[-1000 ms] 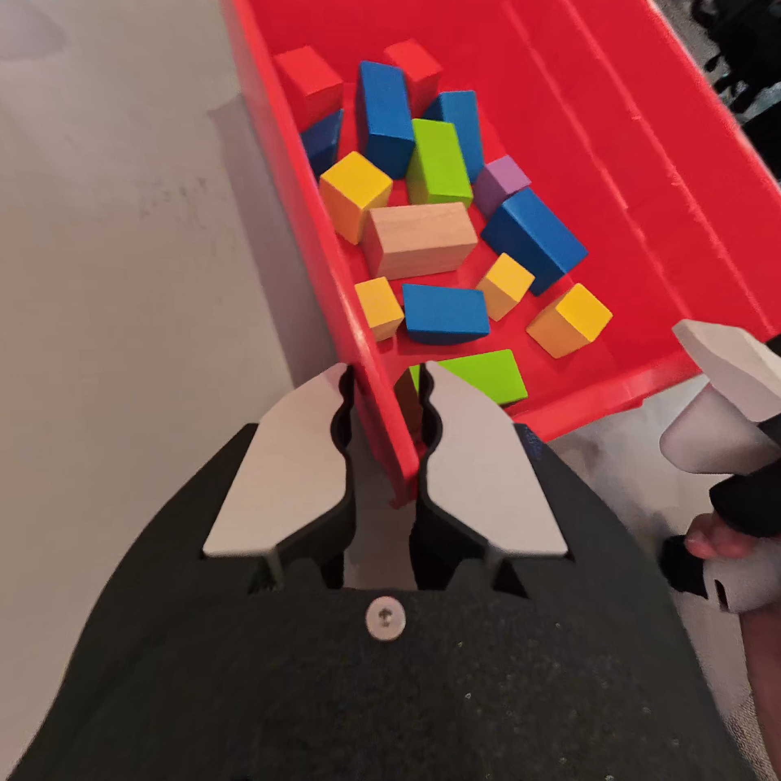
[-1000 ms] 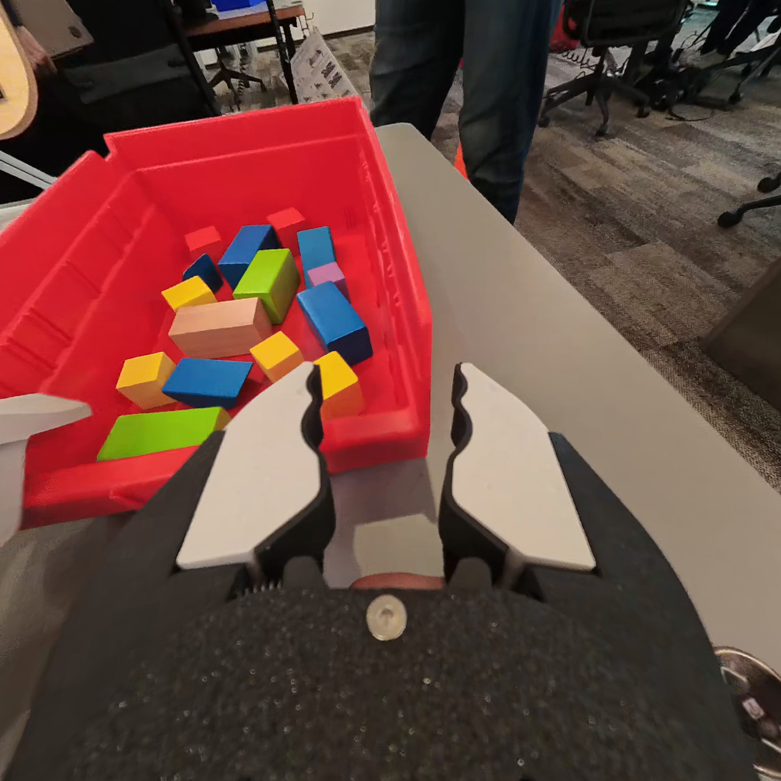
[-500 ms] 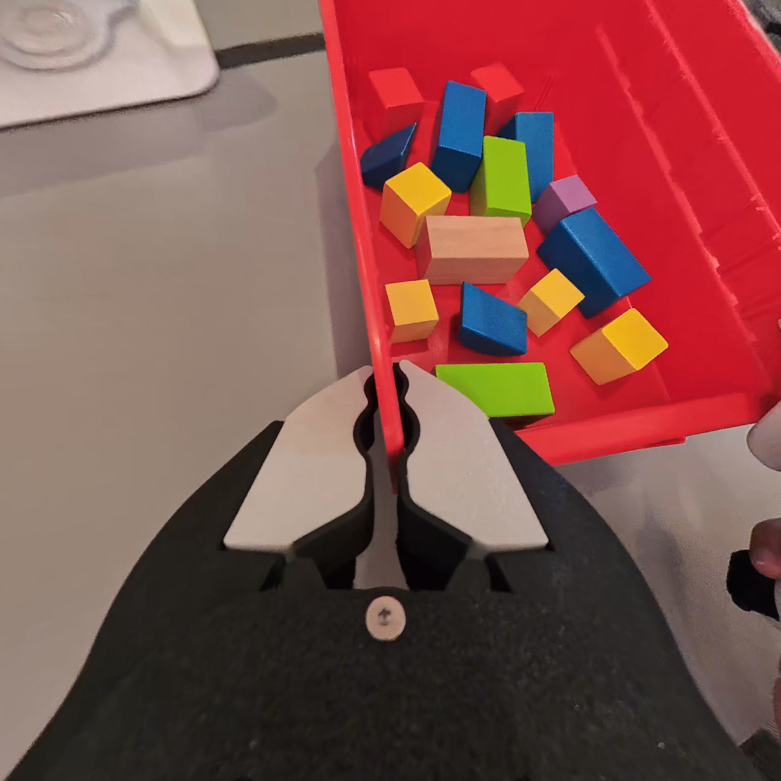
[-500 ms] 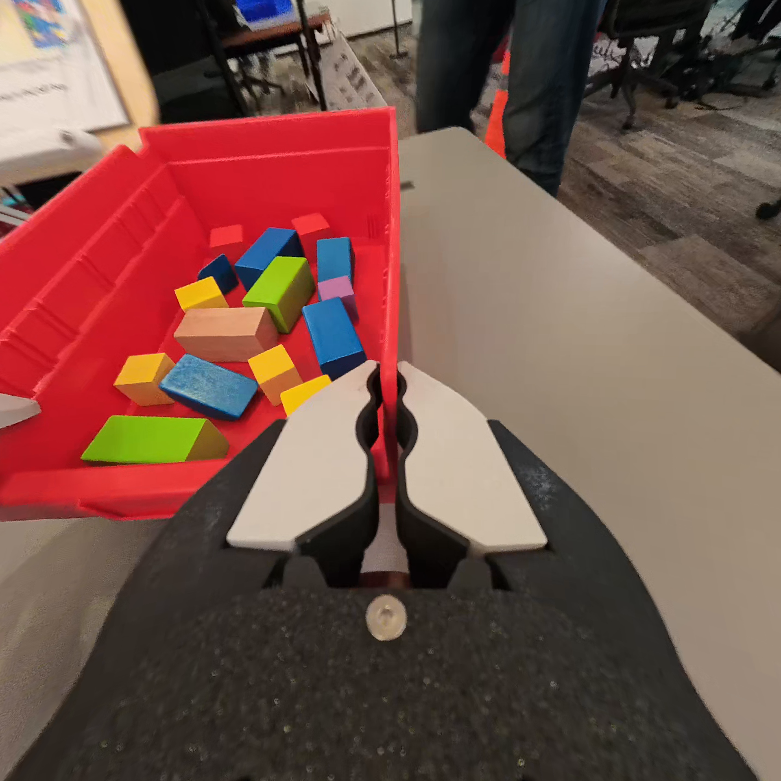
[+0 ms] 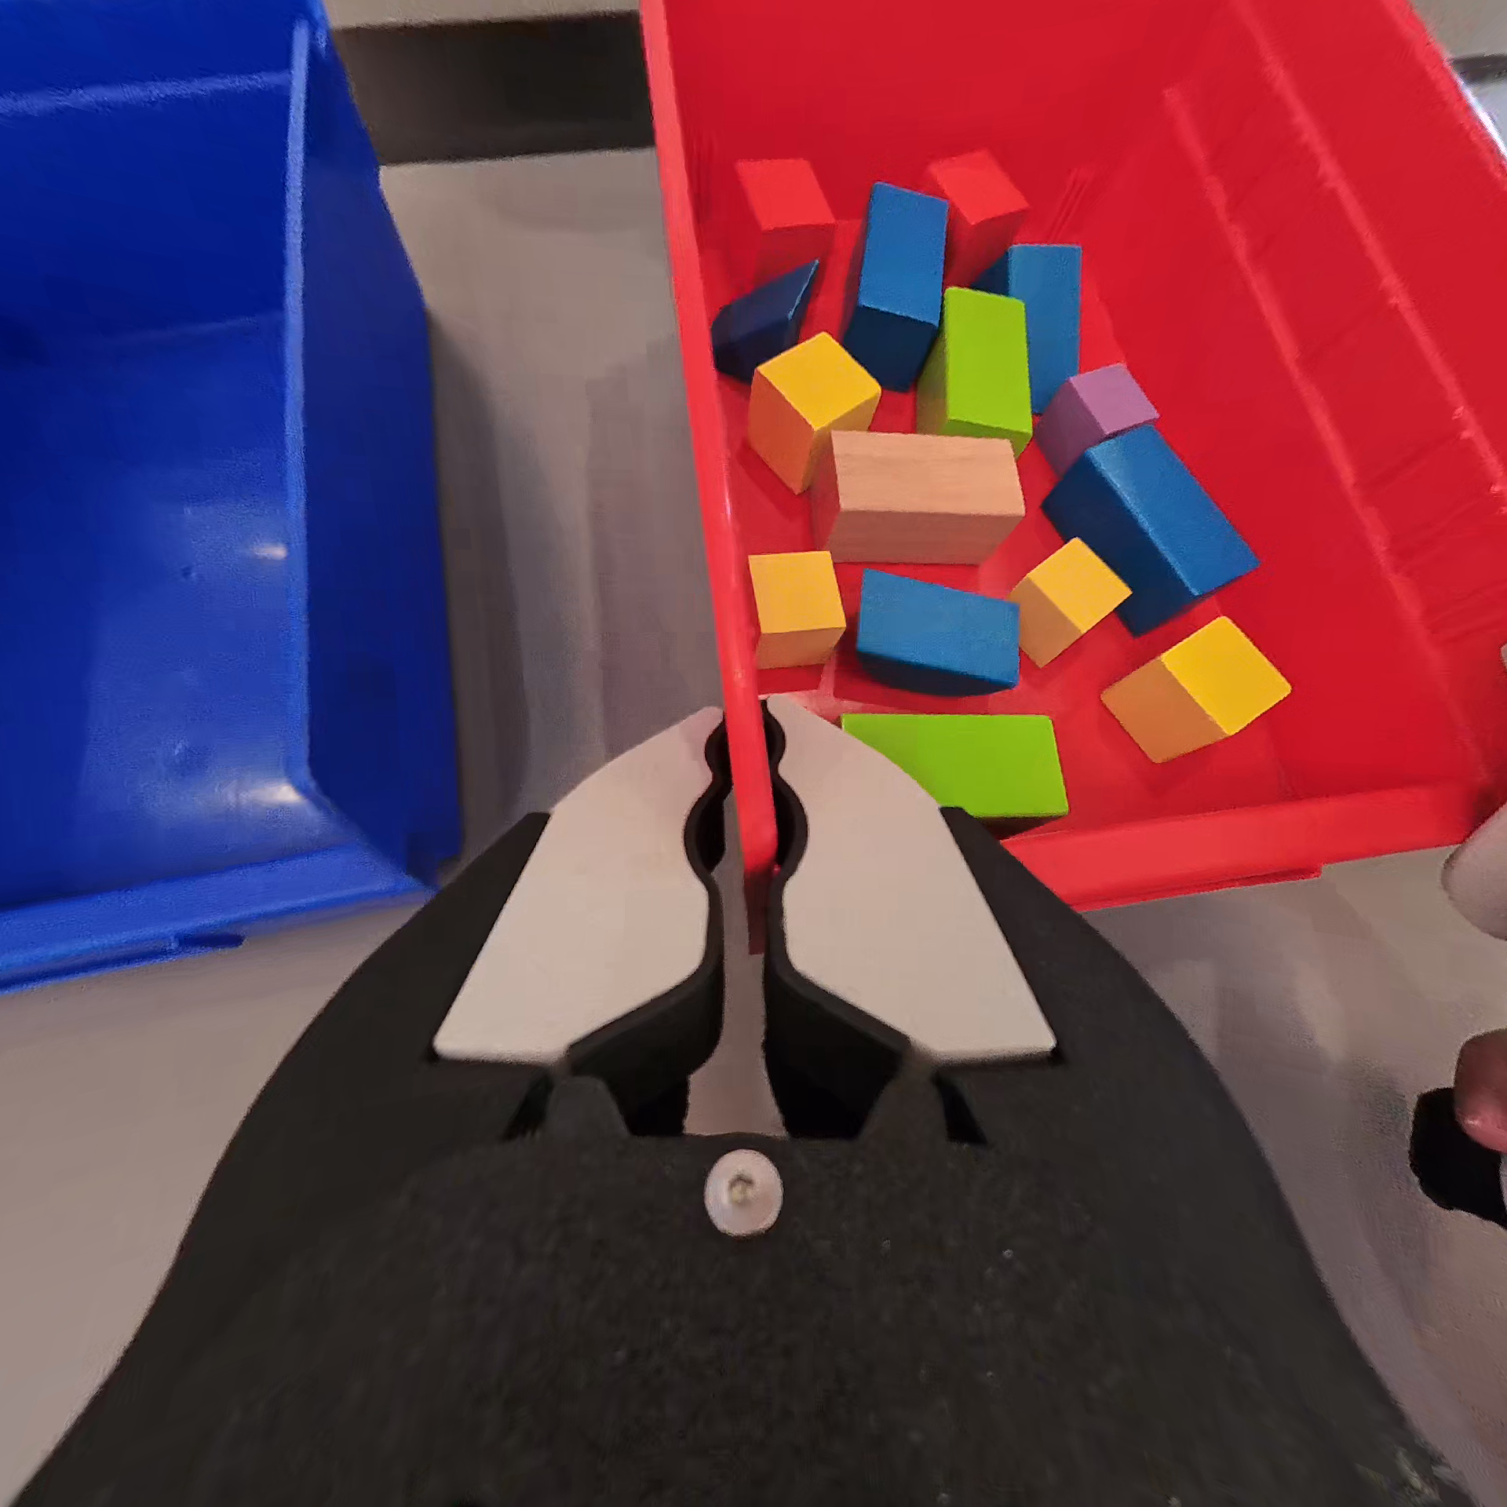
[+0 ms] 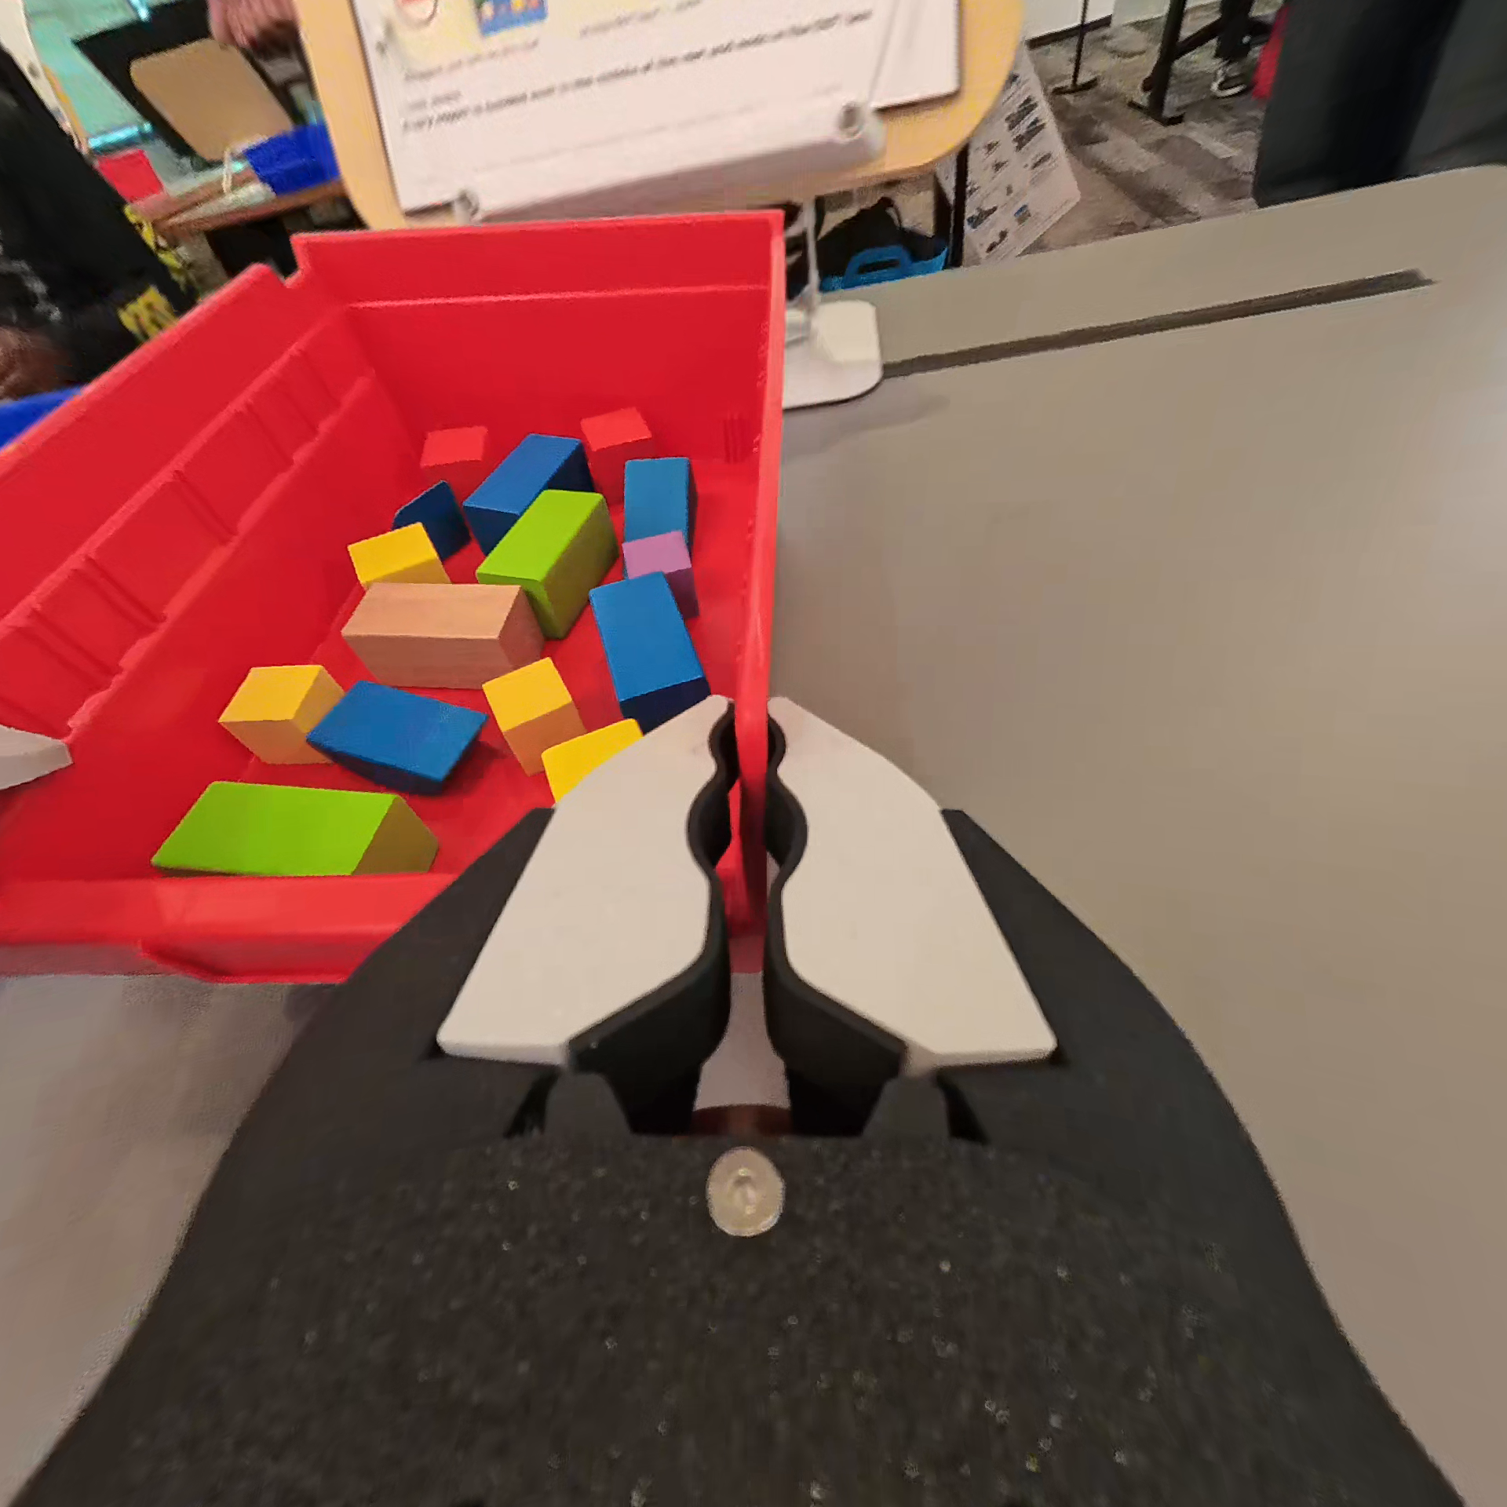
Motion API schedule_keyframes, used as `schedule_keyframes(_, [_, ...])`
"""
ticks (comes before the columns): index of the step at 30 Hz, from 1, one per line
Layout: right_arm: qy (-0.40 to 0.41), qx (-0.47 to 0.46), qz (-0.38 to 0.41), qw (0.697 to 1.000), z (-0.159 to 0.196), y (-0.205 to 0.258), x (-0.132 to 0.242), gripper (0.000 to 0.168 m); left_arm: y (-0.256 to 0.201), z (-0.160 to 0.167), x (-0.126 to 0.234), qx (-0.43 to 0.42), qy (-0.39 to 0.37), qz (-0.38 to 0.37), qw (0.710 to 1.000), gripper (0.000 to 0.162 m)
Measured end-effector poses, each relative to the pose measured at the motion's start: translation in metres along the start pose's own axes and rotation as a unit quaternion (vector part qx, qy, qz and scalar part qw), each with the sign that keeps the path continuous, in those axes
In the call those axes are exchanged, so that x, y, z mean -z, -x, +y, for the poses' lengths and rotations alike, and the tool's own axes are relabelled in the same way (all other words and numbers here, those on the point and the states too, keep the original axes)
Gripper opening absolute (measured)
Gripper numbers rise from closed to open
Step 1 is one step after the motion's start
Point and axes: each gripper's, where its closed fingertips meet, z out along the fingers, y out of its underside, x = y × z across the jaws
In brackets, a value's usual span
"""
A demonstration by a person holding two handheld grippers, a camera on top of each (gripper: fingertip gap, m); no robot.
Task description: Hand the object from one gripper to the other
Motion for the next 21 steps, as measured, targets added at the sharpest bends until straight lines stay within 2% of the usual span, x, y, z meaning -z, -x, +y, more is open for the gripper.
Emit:
schedule_keyframes(5, [0.006,0.029,-0.013,0.999,0.014,0.018,-0.009,0.003,0.020,0.027,-0.010,0.024,0.008,-0.005,1.000,0.003])
schedule_keyframes(8, [0.003,0.035,-0.019,0.999,0.014,0.022,-0.009,0.003,0.021,0.031,-0.013,0.074,-0.020,0.031,0.997,0.008])
schedule_keyframes(10, [0.011,0.051,-0.039,0.998,0.013,0.022,-0.009,0.004,0.017,0.036,-0.010,0.065,-0.013,0.064,0.996,0.013])
schedule_keyframes(11, [0.019,0.067,-0.054,0.996,0.013,0.022,-0.007,0.006,0.014,0.040,-0.002,0.060,-0.005,0.087,0.994,0.023])
schedule_keyframes(12, [0.017,0.079,-0.066,0.995,0.009,0.019,-0.002,0.018,0.013,0.042,0.010,0.062,-0.009,0.113,0.992,0.050])
schedule_keyframes(13, [0.008,0.088,-0.077,0.993,0.004,0.015,0.005,0.031,0.014,0.041,0.028,0.066,-0.018,0.143,0.987,0.065])
schedule_keyframes(14, [-0.005,0.091,-0.094,0.991,-0.002,0.014,0.014,0.035,0.018,0.041,0.048,0.068,-0.032,0.168,0.983,0.065])
schedule_keyframes(16, [-0.029,0.090,-0.154,0.983,-0.014,0.020,0.035,0.037,0.047,0.049,0.080,0.060,-0.046,0.171,0.982,0.069])
schedule_keyframes(18, [-0.052,0.086,-0.229,0.968,-0.023,0.041,0.055,0.037,0.096,0.067,0.092,0.057,-0.021,0.138,0.989,0.074])
schedule_keyframes(21, [-0.035,0.144,-0.293,0.945,-0.011,0.087,0.073,0.040,0.200,0.079,0.090,0.063,-0.019,0.013,0.998,0.074])
